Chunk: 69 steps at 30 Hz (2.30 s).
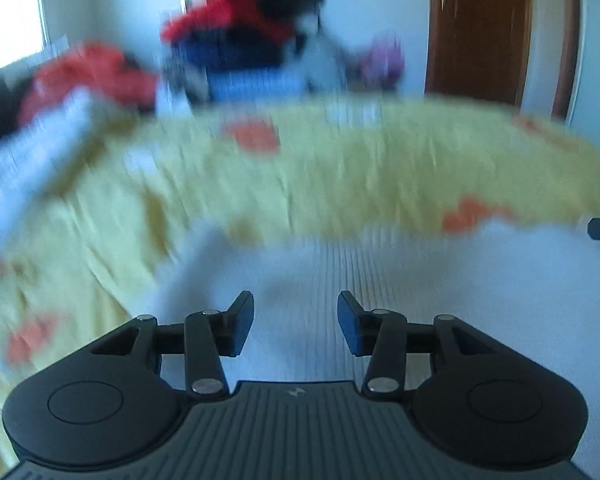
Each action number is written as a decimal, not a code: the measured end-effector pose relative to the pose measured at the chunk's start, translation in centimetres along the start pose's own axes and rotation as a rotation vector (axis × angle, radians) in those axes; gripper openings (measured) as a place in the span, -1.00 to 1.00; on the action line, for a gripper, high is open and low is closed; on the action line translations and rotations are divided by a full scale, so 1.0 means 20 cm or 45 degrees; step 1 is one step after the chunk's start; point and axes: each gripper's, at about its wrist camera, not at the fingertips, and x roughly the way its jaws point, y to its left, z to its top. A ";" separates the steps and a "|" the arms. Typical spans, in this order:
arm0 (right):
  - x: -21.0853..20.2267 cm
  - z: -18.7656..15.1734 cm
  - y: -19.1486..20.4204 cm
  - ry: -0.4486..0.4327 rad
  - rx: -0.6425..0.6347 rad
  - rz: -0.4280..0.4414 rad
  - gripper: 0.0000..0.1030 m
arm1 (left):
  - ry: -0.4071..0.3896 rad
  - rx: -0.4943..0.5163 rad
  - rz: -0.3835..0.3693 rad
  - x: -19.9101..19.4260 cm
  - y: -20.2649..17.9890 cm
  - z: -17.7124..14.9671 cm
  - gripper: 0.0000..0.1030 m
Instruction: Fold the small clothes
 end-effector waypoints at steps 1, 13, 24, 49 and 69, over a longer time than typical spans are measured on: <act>0.04 -0.04 -0.01 0.031 -0.016 -0.040 0.33 | -0.042 0.003 -0.005 0.02 0.01 -0.04 -0.03; 0.03 -0.05 -0.11 -0.030 0.125 0.082 0.50 | -0.131 -0.076 -0.119 0.01 0.07 -0.10 0.21; 0.03 -0.07 -0.12 -0.042 0.142 0.086 0.50 | -0.141 -0.090 -0.116 -0.01 0.07 -0.12 0.21; 0.03 -0.07 -0.12 -0.044 0.141 0.088 0.52 | -0.144 -0.107 -0.148 -0.01 0.07 -0.12 0.31; 0.03 -0.07 -0.12 -0.044 0.141 0.089 0.53 | -0.138 -0.093 -0.122 -0.02 0.05 -0.11 0.31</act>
